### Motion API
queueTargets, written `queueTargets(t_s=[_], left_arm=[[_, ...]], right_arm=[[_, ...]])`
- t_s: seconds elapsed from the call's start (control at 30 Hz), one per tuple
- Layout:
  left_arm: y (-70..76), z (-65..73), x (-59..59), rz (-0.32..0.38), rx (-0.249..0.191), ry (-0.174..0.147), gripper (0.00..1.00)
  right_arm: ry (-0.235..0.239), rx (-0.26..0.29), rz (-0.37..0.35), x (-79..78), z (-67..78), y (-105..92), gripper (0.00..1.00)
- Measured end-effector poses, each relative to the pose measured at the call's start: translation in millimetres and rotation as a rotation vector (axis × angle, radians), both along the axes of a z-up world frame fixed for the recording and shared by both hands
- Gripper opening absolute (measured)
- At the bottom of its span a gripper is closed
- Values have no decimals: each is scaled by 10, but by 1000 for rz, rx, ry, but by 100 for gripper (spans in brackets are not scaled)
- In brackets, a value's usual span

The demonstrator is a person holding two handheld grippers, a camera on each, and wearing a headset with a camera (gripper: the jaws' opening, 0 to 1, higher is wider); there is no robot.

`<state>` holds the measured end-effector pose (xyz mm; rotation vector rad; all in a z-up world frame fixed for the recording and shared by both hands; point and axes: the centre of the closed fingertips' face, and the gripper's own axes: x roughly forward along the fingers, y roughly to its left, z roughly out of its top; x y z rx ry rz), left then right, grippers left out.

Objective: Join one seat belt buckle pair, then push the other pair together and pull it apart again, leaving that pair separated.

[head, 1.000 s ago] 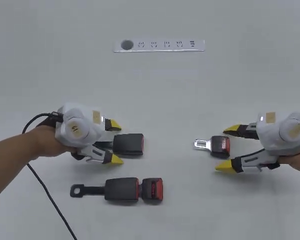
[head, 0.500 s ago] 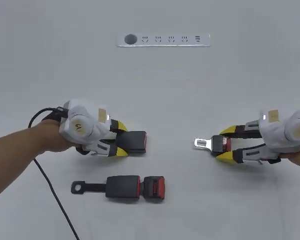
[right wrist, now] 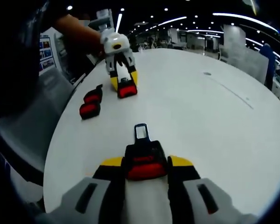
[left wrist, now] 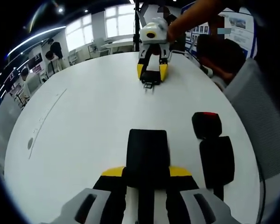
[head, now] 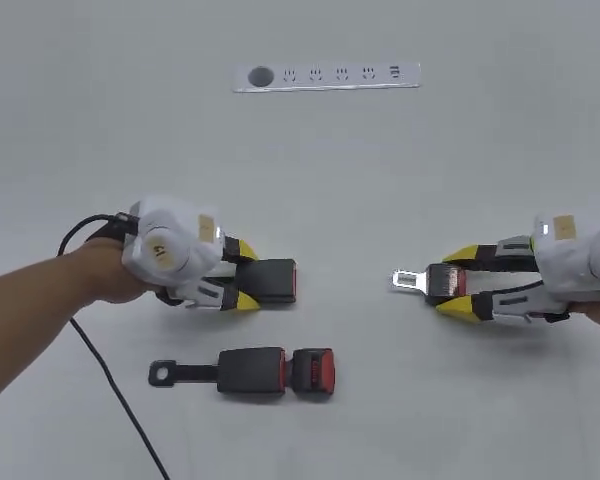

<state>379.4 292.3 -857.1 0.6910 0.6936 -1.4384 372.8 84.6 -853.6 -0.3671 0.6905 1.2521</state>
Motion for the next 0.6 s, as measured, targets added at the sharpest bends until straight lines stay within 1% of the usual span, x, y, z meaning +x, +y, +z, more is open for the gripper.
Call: queueTargets(t_s=[0.17, 0.27, 0.33, 0.53, 0.6], left_arm=[[-5, -7, -4, 12, 7, 4, 34], [-9, -9, -16, 15, 10, 3, 34], [-5, -13, -12, 21, 9, 4, 34], [-24, -9, -14, 17, 15, 5, 34], [-36, 2, -24, 11, 18, 4, 34]], right_arm=[[4, 4, -14, 3, 6, 22, 35], [8, 17, -21, -4, 8, 81, 35], [7, 22, -21, -3, 4, 153, 35], [3, 64, 5, 16, -3, 503, 35], [10, 68, 8, 22, -5, 565, 35]])
